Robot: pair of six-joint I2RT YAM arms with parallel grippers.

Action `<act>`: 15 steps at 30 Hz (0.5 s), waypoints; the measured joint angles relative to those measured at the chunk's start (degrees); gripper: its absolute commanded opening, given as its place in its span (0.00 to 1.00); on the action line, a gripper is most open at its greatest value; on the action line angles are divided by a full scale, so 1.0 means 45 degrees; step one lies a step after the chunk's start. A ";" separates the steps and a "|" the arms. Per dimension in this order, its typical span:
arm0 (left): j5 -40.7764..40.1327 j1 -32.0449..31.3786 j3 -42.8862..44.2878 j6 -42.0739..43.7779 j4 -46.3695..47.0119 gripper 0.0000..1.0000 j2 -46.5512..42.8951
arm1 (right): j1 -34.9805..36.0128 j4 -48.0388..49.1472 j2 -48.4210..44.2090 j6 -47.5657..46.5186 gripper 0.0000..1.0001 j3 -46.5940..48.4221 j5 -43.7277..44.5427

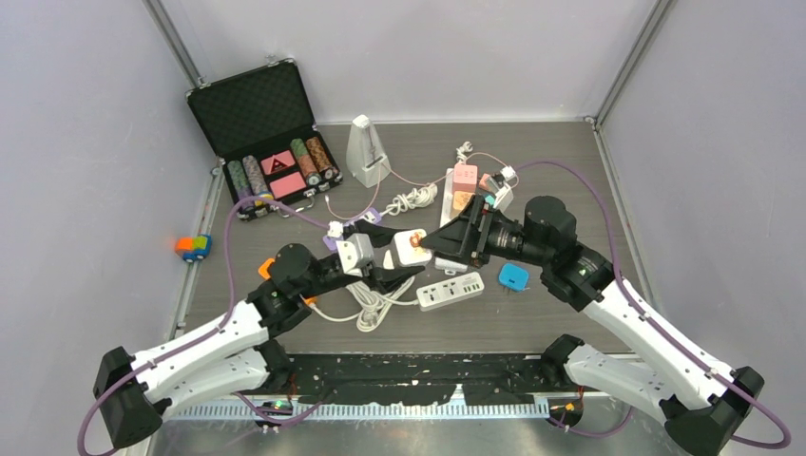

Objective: Insert the plug

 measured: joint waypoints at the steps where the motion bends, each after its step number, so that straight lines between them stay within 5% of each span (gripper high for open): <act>1: -0.0248 0.0000 0.0000 0.0165 -0.0442 0.00 -0.0097 | 0.0000 -0.0500 -0.0005 -0.0350 0.91 0.0185 0.0408; 15: -0.2307 0.0000 -0.0544 0.1409 -0.2744 0.00 -0.1350 | 0.2331 -0.4124 0.1481 -0.4624 1.00 0.3385 0.5523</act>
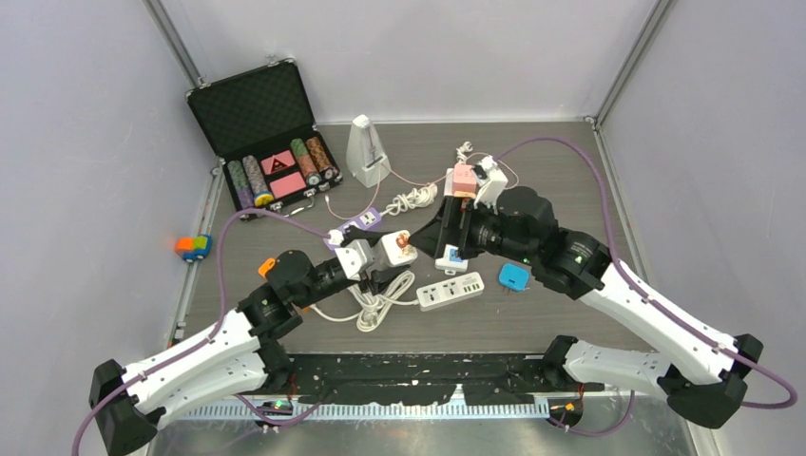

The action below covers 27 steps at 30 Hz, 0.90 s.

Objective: Insert the plug

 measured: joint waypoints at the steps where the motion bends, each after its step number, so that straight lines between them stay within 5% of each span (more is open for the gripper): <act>1: -0.0039 0.0000 -0.0029 0.0141 -0.0087 0.00 0.0005 | 0.0228 -0.0126 0.0214 -0.0194 1.00 0.0136 0.0306; 15: -0.0146 0.0000 -0.0068 0.1593 -0.0971 0.00 0.0389 | 0.2370 -0.1389 0.2890 -0.1307 0.95 0.2171 0.2759; 22: -0.0068 -0.0010 0.0092 0.1695 -0.1598 0.00 0.0835 | 0.2521 -0.1535 0.3526 -0.1287 0.82 0.2249 0.2589; 27: 0.0185 -0.0010 0.0189 0.1690 -0.1676 0.05 0.0763 | 0.2521 -0.1535 0.3677 -0.1214 0.59 0.2215 0.2322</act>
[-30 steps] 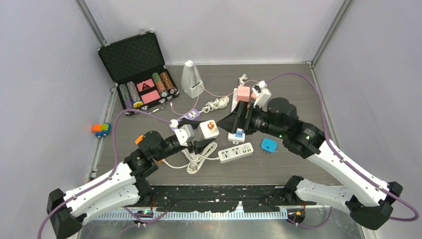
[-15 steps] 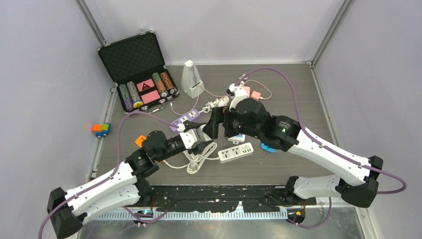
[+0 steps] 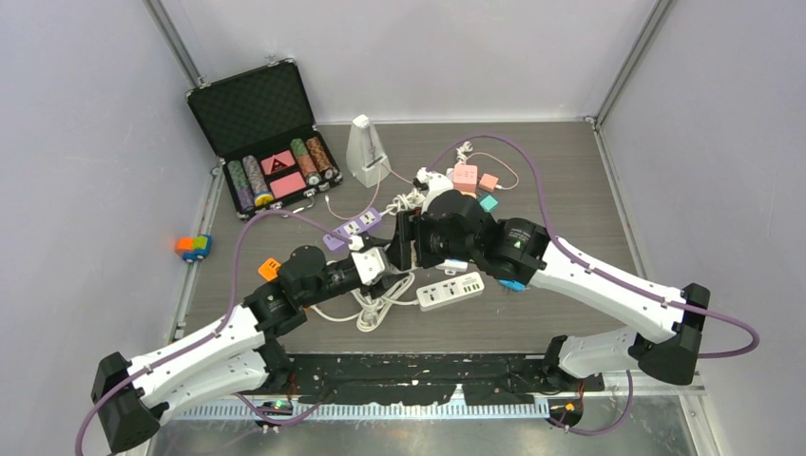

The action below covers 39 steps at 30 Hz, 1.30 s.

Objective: Insert the plug

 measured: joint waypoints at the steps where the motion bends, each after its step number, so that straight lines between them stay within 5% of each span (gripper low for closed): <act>1: 0.0039 0.0000 0.0000 -0.0010 -0.0019 0.13 -0.0044 | -0.0005 -0.0015 0.0039 -0.0005 0.55 -0.0010 -0.0039; 6: -0.0015 0.0024 -0.0010 -0.0277 -0.0408 0.69 -0.0107 | -0.0024 -0.0039 0.0291 0.0068 0.15 -0.0010 -0.0185; 7: -0.0063 0.0024 -0.0019 -0.0389 -0.0423 0.93 -0.0107 | -0.0024 -0.0044 0.0316 0.0083 0.12 -0.0010 -0.0189; 8: -0.0097 0.0024 -0.0024 -0.0466 -0.0427 0.99 -0.0107 | -0.0029 -0.0044 0.0321 0.0092 0.07 -0.0010 -0.0185; 15: -0.1292 -0.0034 -0.0034 -0.1132 0.0053 1.00 -0.0350 | -0.0413 -0.0665 0.0398 0.0257 0.05 -0.0010 0.0146; 26: -0.3589 -0.0058 -0.0068 -0.2880 -0.1593 1.00 -0.1438 | -0.4138 -0.2021 0.0325 -0.0092 0.05 -0.0695 0.0753; 39: -0.3861 -0.0058 -0.0840 -0.4692 -0.2404 1.00 -0.2205 | -0.5678 -0.2594 0.4284 -0.0403 0.05 0.0141 0.1753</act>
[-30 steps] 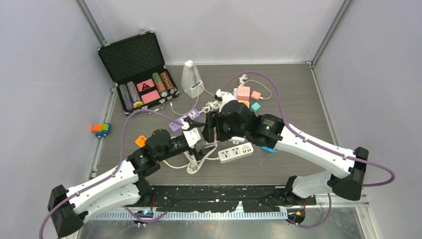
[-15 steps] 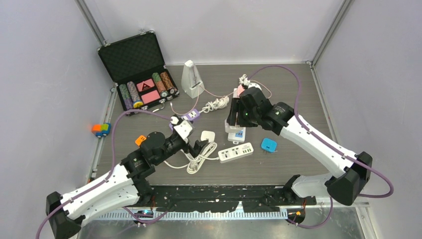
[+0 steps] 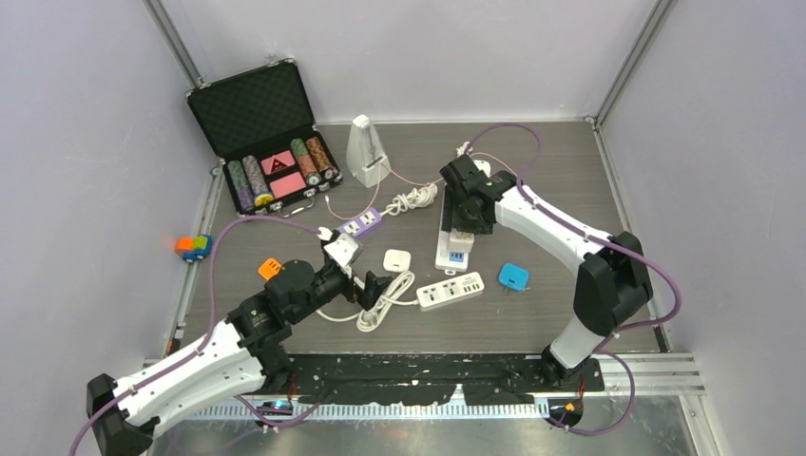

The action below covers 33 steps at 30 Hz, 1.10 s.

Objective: Insert the plug

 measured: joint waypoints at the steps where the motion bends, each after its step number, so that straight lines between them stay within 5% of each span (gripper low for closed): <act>1: -0.0010 0.0000 -0.0053 0.0000 -0.0039 1.00 -0.0058 | -0.0029 -0.0015 0.0223 0.0000 0.05 0.0121 0.0097; 33: -0.0335 0.0000 -0.0413 0.0073 -0.0316 1.00 0.0403 | -0.1088 0.1127 0.1588 -0.0758 0.05 0.0408 -0.0636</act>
